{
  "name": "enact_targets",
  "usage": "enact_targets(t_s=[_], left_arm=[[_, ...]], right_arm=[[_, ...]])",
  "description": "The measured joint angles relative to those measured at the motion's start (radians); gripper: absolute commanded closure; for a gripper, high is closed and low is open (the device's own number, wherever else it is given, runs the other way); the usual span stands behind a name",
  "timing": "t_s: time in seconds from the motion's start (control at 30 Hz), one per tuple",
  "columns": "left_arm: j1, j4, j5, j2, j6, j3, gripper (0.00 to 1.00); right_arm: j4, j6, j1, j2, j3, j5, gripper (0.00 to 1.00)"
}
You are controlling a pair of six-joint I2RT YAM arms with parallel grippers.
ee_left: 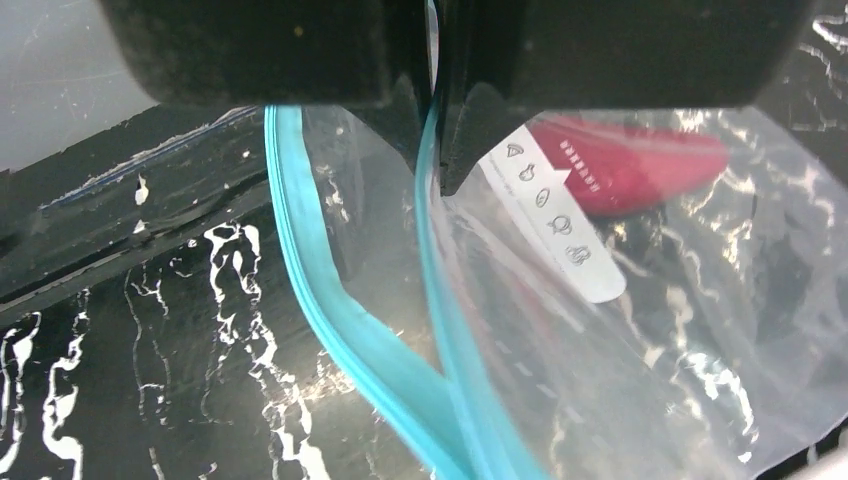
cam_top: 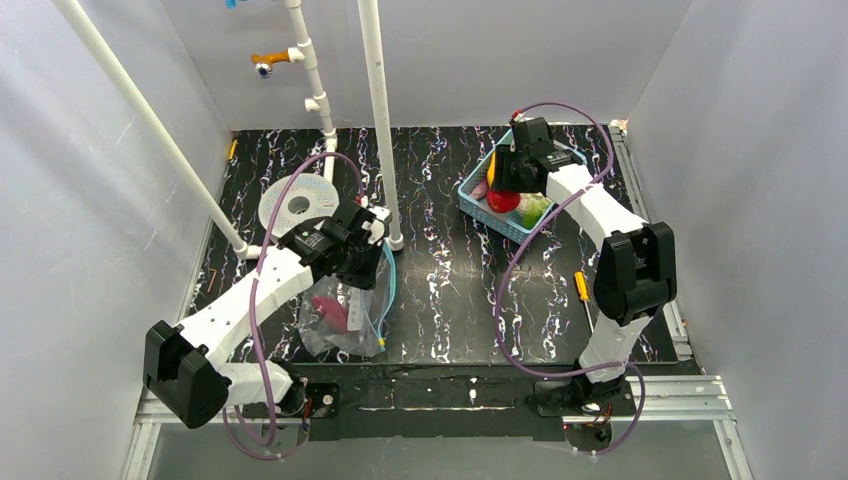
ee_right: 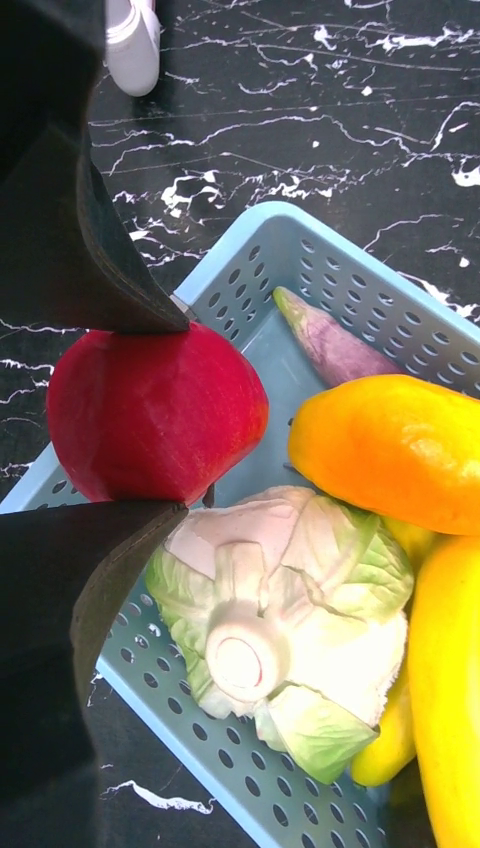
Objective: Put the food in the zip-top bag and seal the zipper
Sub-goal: Pick up the fake fruit from the bin, then place the fake fruit in the zipper food storage bag.
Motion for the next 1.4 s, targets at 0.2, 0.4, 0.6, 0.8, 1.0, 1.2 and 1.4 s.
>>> enact_targets(t_s=[0.2, 0.4, 0.6, 0.8, 1.0, 1.2, 1.4], left_arm=[[0.0, 0.117, 0.047, -0.039, 0.042, -0.085, 1.0], [0.0, 0.161, 0.049, -0.092, 0.05, -0.133, 1.0], [0.0, 0.191, 0.086, -0.08, 0.026, -0.133, 1.0], [0.0, 0.213, 0.148, -0.033, -0.007, -0.124, 1.0], [0.0, 0.195, 0.204, 0.014, -0.001, -0.049, 1.0], [0.0, 0.234, 0.234, 0.022, -0.002, -0.057, 1.0], [0.0, 0.24, 0.237, -0.028, 0.003, -0.116, 1.0]], right_arm=[[0.097, -0.009, -0.002, -0.064, -0.121, 0.01, 0.99], [0.177, -0.006, -0.009, -0.134, -0.22, 0.022, 0.99], [0.194, 0.003, -0.024, -0.138, -0.221, 0.014, 0.99], [0.211, 0.043, -0.019, -0.316, -0.355, -0.101, 0.99], [0.276, 0.066, 0.135, -0.576, -0.517, -0.234, 0.99], [0.405, 0.123, 0.353, -0.789, -0.659, -0.381, 0.99], [0.62, 0.189, 0.505, -0.803, -0.726, -0.471, 0.99]])
